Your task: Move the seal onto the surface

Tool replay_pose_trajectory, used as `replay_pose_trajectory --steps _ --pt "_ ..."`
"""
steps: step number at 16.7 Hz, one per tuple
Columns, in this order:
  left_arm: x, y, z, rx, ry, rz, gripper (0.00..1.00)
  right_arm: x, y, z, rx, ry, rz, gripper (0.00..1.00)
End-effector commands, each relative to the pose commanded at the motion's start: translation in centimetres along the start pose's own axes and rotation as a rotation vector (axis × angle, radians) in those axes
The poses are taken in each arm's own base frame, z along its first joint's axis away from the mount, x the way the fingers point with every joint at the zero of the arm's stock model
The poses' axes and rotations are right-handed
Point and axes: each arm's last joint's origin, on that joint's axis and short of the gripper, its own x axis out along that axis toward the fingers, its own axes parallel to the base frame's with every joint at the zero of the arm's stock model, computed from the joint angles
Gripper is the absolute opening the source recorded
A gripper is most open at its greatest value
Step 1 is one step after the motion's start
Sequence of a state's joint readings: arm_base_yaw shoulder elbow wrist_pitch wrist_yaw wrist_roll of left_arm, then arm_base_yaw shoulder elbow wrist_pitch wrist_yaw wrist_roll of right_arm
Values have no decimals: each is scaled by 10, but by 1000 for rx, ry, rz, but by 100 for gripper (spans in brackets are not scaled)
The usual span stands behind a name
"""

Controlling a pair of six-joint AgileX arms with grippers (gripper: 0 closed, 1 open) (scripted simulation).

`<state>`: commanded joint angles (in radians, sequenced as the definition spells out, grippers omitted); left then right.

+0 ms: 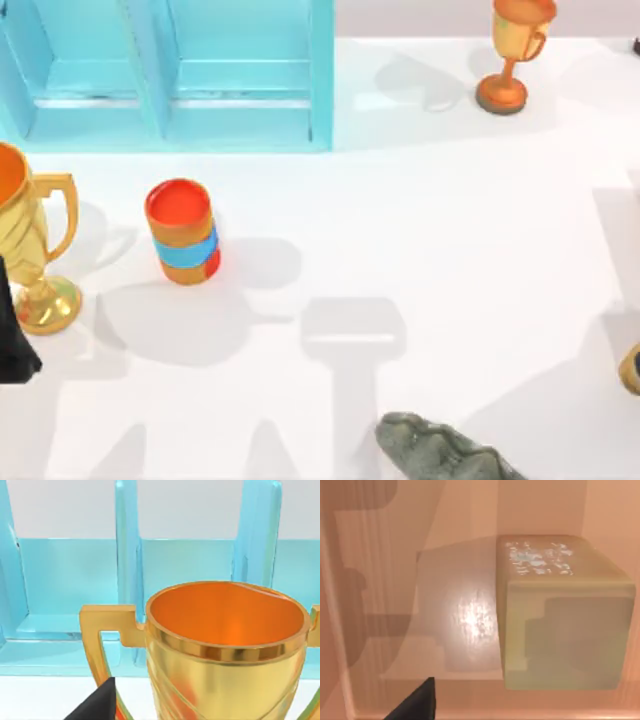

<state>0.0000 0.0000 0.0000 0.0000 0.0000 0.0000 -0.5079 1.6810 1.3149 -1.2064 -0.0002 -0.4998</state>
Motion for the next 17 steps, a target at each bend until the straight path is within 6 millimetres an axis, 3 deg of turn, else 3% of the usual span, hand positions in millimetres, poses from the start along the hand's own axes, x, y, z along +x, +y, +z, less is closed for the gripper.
replay_pose_trajectory --steps 9,14,17 --pt "0 0 0 0 0 0 100 86 -1 0 0 -4 -2 100" --pt "0 0 0 0 0 0 100 89 0 -1 0 -2 -1 100" --pt "0 0 0 0 0 0 100 89 0 -1 0 -2 -1 77"
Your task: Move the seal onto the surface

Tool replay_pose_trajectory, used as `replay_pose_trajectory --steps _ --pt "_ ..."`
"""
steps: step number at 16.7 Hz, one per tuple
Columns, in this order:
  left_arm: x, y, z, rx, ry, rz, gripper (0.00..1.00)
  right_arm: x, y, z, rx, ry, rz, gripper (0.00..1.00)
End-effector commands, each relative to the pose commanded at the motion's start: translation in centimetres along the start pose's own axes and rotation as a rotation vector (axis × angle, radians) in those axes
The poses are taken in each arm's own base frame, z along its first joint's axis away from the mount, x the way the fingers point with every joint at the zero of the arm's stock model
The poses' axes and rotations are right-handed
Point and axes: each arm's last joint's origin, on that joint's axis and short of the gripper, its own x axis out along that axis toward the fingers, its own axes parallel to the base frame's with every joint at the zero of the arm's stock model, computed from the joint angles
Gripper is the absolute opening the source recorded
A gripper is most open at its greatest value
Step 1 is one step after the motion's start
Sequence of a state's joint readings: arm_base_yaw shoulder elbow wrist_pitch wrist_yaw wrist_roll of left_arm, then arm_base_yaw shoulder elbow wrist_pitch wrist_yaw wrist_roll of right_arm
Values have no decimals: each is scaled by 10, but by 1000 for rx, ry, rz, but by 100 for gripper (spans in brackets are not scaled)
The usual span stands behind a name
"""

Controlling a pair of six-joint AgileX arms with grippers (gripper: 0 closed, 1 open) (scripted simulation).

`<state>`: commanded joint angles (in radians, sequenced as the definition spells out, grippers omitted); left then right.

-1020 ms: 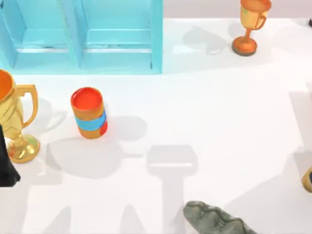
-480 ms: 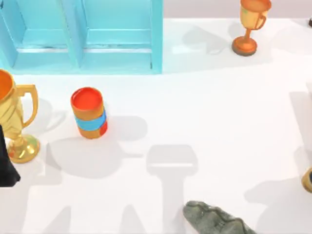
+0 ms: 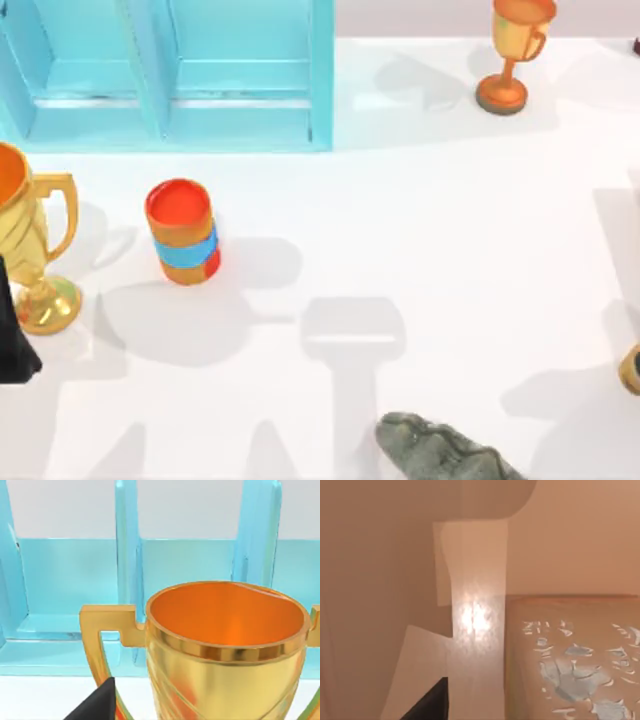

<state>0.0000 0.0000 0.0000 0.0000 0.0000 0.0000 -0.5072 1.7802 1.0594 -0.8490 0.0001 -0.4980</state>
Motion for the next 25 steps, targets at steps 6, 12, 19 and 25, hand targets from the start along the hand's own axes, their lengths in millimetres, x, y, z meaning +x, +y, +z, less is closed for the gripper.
replay_pose_trajectory --steps 6,12,19,25 --pt "0 0 0 0 0 0 100 0 0 0 0 0 0 32" --pt "0 0 0 0 0 0 100 0 0 0 0 0 0 0" --pt "0 0 0 0 0 0 100 -1 0 0 1 -2 -2 0" --pt "0 0 0 0 0 0 100 -34 4 25 121 -62 2 0"
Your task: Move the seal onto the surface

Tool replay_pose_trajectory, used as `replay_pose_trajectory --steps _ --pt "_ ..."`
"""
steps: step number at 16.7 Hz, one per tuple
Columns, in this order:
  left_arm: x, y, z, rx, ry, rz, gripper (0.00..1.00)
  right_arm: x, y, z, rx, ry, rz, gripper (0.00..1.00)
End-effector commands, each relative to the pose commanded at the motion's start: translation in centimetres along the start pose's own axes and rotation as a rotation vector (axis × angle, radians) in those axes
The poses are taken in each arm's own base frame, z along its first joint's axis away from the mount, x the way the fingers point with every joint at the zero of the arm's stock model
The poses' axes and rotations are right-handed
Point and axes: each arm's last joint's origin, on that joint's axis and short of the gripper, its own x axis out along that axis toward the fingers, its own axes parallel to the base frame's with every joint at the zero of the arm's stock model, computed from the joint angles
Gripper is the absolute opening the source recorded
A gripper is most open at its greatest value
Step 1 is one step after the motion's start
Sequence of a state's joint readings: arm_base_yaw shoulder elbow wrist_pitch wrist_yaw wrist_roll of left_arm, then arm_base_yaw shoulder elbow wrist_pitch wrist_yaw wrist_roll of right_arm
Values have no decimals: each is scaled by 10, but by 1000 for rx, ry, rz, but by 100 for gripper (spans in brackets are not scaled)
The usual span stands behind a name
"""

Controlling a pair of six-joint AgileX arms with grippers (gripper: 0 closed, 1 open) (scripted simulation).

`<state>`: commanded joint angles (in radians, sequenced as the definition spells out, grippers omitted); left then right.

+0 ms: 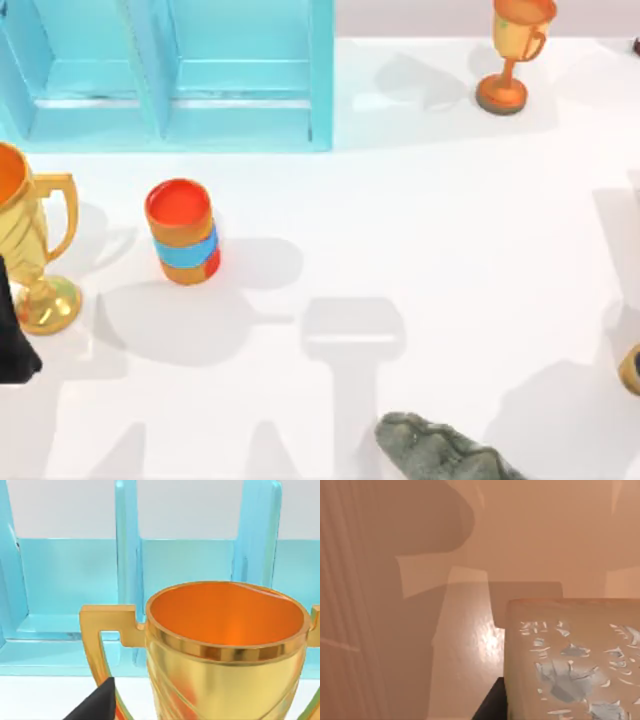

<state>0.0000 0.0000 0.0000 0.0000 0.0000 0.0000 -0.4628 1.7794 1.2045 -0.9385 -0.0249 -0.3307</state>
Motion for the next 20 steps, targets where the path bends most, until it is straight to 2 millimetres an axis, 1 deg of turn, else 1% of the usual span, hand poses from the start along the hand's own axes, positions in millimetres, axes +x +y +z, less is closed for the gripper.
replay_pose_trajectory --steps 2,3,5,6,8,10,11,13,14,19,20 --pt "0 0 0 0 0 0 100 -23 10 12 74 -39 6 0" --pt "0 0 0 0 0 0 100 -35 19 16 94 -49 11 0" --pt "0 0 0 0 0 0 100 -60 44 18 98 -54 21 0" --pt "0 0 0 0 0 0 100 -72 59 15 85 -48 24 0" --pt "0 0 0 0 0 0 100 -93 93 3 23 -24 25 0" --pt "0 0 0 0 0 0 100 -109 121 -14 -53 9 17 0" --pt "0 0 0 0 0 0 100 -114 131 -23 -83 27 10 0" --pt "0 0 0 0 0 0 100 -118 141 -33 -116 55 -1 0" --pt "0 0 0 0 0 0 100 -118 142 -34 -120 59 -3 0" --pt "0 0 0 0 0 0 100 -118 141 -33 -114 58 -1 0" --pt "0 0 0 0 0 0 100 -123 141 -34 -103 43 -6 0"
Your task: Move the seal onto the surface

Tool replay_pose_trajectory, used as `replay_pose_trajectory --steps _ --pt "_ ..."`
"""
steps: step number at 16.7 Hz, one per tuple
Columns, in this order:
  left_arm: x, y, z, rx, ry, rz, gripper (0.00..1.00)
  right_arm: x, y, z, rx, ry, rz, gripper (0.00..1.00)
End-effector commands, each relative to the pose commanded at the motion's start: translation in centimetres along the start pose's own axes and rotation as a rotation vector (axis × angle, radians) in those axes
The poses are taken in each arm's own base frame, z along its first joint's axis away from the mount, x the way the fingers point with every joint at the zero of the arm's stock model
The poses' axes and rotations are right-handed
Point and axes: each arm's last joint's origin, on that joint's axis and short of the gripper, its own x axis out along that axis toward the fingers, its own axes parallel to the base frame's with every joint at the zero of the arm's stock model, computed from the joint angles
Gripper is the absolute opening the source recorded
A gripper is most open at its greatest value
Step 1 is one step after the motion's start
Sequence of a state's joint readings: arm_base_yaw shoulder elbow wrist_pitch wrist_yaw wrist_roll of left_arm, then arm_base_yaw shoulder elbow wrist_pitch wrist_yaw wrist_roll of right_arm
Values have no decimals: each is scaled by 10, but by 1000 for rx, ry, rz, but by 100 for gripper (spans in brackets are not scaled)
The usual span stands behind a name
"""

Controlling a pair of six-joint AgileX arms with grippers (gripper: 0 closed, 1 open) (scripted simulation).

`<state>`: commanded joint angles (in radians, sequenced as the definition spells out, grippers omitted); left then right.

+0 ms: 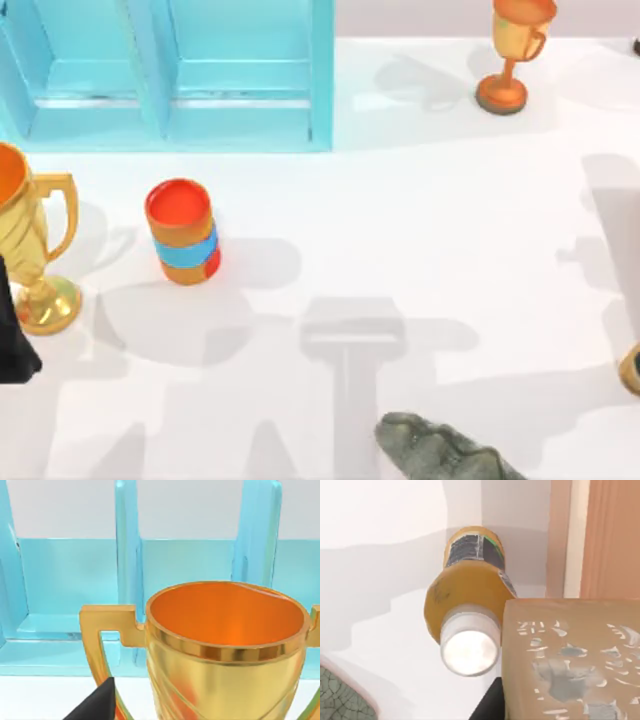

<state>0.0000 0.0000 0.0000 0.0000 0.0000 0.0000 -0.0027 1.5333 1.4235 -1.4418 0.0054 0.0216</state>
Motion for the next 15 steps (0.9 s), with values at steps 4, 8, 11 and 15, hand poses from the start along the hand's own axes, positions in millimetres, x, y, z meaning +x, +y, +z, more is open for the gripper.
replay_pose_trajectory --steps 4,8,11,15 --pt "0 0 0 0 0 0 100 -42 9 1 91 -155 -17 0" --pt "0 0 0 0 0 0 100 -62 39 32 158 -239 15 0" --pt "0 0 0 0 0 0 100 -37 81 74 164 -186 38 0" --pt "0 0 0 0 0 0 100 30 143 119 116 -72 30 0"
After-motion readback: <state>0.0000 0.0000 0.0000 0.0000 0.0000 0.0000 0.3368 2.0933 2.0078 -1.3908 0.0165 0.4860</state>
